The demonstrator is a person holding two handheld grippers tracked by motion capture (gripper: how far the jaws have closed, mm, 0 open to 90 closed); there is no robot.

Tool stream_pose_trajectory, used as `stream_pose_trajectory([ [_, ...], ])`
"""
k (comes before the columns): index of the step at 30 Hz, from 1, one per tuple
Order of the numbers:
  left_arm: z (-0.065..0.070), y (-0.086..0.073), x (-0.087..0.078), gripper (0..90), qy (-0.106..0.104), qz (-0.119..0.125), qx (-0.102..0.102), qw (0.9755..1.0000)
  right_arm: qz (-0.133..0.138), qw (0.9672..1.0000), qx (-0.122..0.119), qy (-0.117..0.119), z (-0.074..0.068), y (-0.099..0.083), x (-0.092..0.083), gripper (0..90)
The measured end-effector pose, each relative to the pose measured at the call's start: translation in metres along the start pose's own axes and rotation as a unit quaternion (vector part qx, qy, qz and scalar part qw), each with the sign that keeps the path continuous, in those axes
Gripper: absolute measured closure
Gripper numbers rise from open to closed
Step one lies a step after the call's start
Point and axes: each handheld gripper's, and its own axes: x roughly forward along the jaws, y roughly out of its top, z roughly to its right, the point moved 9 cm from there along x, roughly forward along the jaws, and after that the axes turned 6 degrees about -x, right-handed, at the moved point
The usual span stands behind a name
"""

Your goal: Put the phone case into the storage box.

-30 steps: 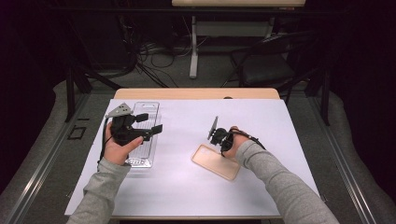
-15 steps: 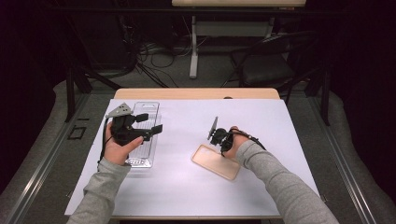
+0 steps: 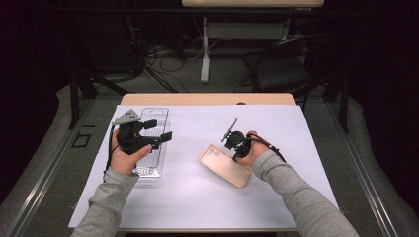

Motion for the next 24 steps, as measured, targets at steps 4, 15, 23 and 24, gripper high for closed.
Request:
stream_pose_trajectory([
  [4,0.003,0.001,0.000,15.5,-0.002,0.004,-0.001,1.0000,0.042,0.9988,0.024,-0.009,0.001,0.004,-0.008,88.3],
  [15,0.008,-0.001,0.002,15.5,-0.007,0.003,-0.003,1.0000,0.145,0.9877,0.052,-0.027,0.000,0.022,-0.025,88.3],
  [23,0.014,-0.004,0.003,15.5,-0.004,0.003,-0.004,1.0000,0.210,0.9736,0.081,-0.035,0.000,0.026,-0.034,88.3],
  [24,0.016,-0.005,0.004,15.5,-0.005,0.003,-0.003,1.0000,0.219,0.9713,0.086,-0.036,0.000,0.026,-0.035,88.3],
])
